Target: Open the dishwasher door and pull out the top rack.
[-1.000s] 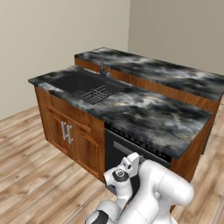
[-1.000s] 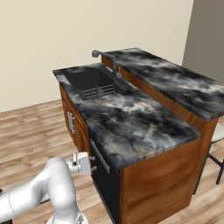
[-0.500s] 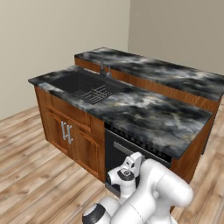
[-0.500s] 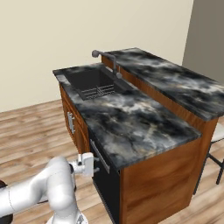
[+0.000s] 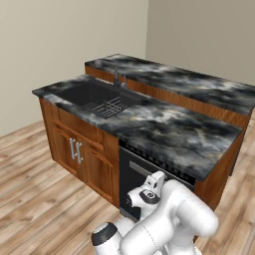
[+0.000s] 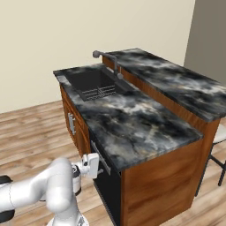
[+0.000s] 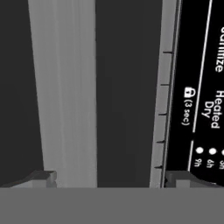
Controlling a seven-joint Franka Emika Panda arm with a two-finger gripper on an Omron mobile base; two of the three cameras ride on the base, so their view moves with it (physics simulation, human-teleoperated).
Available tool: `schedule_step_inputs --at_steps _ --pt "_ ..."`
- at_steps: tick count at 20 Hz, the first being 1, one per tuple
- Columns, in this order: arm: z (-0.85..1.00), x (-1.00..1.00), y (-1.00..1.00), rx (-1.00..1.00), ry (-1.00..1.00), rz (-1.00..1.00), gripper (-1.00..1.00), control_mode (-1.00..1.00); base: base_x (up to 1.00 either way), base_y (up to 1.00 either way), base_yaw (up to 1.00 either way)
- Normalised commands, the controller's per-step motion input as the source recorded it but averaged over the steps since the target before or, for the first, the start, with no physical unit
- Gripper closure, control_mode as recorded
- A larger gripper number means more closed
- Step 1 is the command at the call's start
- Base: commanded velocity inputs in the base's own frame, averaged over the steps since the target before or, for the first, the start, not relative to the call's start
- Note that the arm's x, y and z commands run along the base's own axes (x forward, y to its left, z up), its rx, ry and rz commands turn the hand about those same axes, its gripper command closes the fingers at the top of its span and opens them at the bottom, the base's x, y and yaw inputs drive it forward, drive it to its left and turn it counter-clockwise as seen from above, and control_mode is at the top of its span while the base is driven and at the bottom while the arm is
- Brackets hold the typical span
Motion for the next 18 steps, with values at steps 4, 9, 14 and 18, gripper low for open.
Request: schedule_step_inputs --at_steps 4,9,14,18 --pt "-0.31 0.3 0.0 -0.07 0.0 0.0 -1.0 -1.0 0.0 0.0 0.0" --pt "-0.44 0.21 0.0 -0.09 0.0 0.0 -1.0 -1.0 0.0 0.0 0.0" --pt "-0.54 0.15 0.08 -0.13 0.0 0.0 -1.0 -1.0 0.0 0.0 0.0" --pt "-0.58 0.14 0.22 -0.14 0.0 0.0 -1.0 -1.0 0.0 0.0 0.0"
